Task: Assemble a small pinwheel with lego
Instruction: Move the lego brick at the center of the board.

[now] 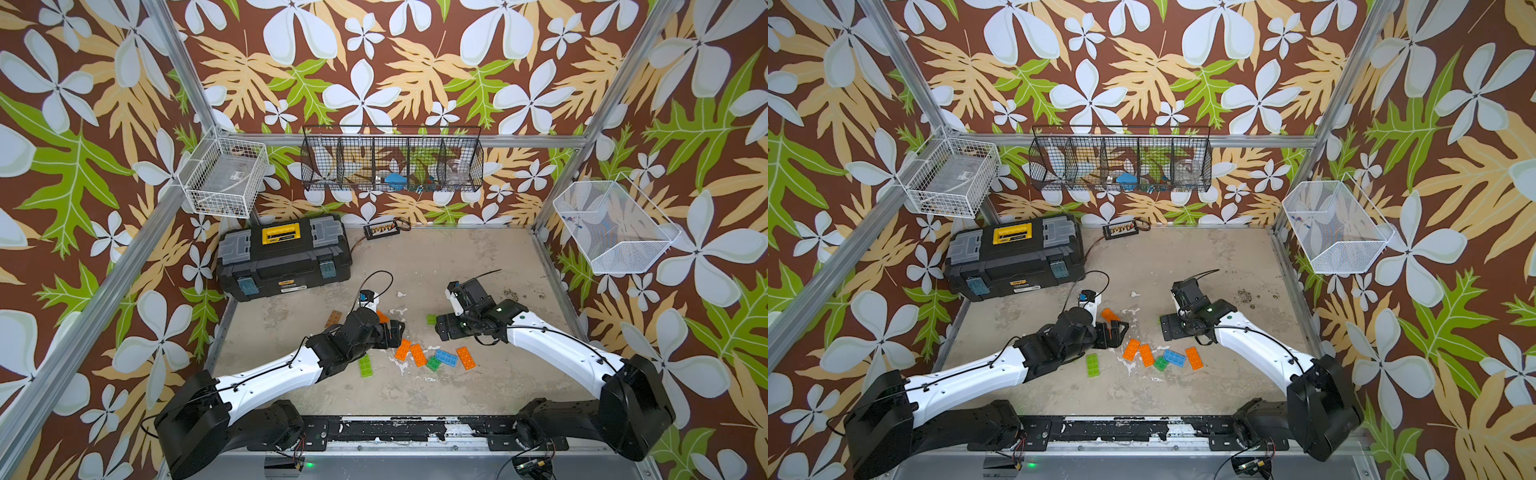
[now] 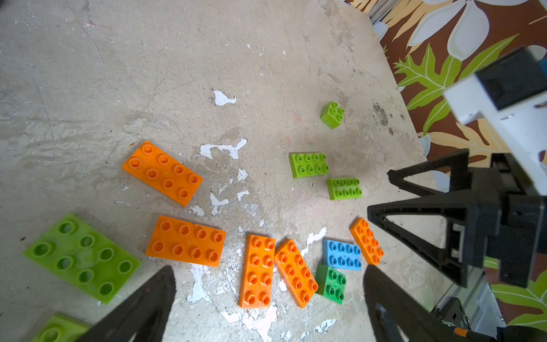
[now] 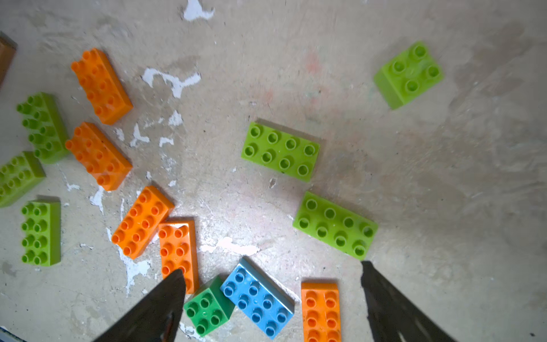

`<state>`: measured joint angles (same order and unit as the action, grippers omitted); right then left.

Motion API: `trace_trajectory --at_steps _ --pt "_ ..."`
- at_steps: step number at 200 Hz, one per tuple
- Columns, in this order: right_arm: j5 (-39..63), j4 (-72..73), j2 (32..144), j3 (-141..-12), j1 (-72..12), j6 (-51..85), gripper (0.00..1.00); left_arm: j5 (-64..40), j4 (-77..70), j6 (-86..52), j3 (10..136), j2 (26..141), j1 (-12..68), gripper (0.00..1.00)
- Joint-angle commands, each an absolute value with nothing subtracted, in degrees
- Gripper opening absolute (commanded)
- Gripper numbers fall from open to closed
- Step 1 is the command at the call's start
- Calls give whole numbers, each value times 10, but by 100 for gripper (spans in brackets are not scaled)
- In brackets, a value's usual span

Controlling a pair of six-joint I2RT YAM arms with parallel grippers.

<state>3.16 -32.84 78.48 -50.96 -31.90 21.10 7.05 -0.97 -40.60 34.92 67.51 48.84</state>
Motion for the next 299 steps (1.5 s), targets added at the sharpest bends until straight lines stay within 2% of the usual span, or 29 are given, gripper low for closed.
trace_trajectory --at_steps 1,10,24,59,112,161,227,299 --pt "89 -355 806 -519 -320 183 91 62 -15 -428 339 673 489 100" --pt "111 -350 811 -519 -324 184 87 68 -11 -444 334 672 489 99" --pt "115 -345 815 -522 -344 192 82 82 -4 -468 325 669 488 94" --pt "42 -359 845 -549 -419 218 70 72 -14 -496 293 639 473 94" --pt "-14 -361 912 -581 -495 253 66 33 -32 -511 244 576 416 94" --pt "-14 -354 958 -598 -517 270 65 34 -12 -507 236 550 392 94" --pt "-16 -356 998 -607 -522 279 57 37 -5 -504 230 545 387 94" --pt "-29 -359 1014 -618 -522 291 42 39 4 -499 230 542 385 94"
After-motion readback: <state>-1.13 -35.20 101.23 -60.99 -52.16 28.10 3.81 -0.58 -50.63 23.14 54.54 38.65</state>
